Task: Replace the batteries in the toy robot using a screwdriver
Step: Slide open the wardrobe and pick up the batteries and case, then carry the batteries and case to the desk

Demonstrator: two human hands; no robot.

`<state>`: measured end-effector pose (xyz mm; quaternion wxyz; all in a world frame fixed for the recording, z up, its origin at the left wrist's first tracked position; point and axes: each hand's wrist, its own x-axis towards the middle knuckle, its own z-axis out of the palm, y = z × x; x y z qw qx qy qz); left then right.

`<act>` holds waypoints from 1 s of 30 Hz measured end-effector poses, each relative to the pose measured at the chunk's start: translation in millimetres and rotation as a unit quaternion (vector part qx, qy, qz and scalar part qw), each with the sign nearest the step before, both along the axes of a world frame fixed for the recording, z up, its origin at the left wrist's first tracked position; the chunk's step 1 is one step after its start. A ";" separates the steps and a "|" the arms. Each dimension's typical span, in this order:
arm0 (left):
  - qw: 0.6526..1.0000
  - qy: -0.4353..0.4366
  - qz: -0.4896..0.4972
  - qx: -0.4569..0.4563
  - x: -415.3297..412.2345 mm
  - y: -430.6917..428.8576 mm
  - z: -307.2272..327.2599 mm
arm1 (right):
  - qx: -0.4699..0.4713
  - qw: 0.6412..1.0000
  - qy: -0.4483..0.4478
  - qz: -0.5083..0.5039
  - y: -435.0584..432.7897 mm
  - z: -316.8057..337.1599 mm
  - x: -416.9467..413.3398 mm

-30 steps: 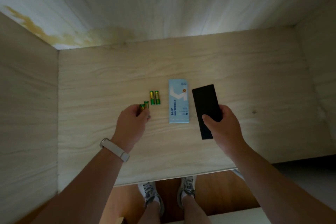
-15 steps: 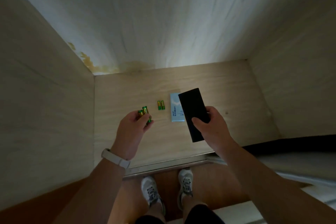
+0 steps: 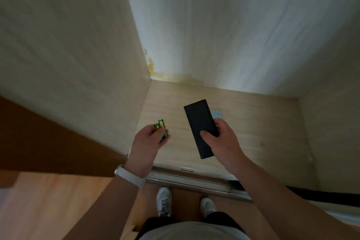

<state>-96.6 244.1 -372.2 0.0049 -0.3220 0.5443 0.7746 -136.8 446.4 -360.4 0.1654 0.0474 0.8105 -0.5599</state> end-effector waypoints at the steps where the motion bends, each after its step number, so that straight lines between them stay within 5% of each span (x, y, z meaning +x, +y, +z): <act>1: 1.000 -0.002 0.020 0.000 7.7 1.2 2.6 | -0.006 1.000 0.002 0.019 -0.5 1.6 0.7; 13: 0.950 -0.026 0.307 0.041 151.0 2.8 9.6 | -0.053 0.954 0.006 0.295 -46.2 20.9 38.5; 30: 0.775 -0.004 0.631 0.042 373.7 -97.8 18.9 | -0.059 0.758 0.013 0.649 -291.5 32.5 201.9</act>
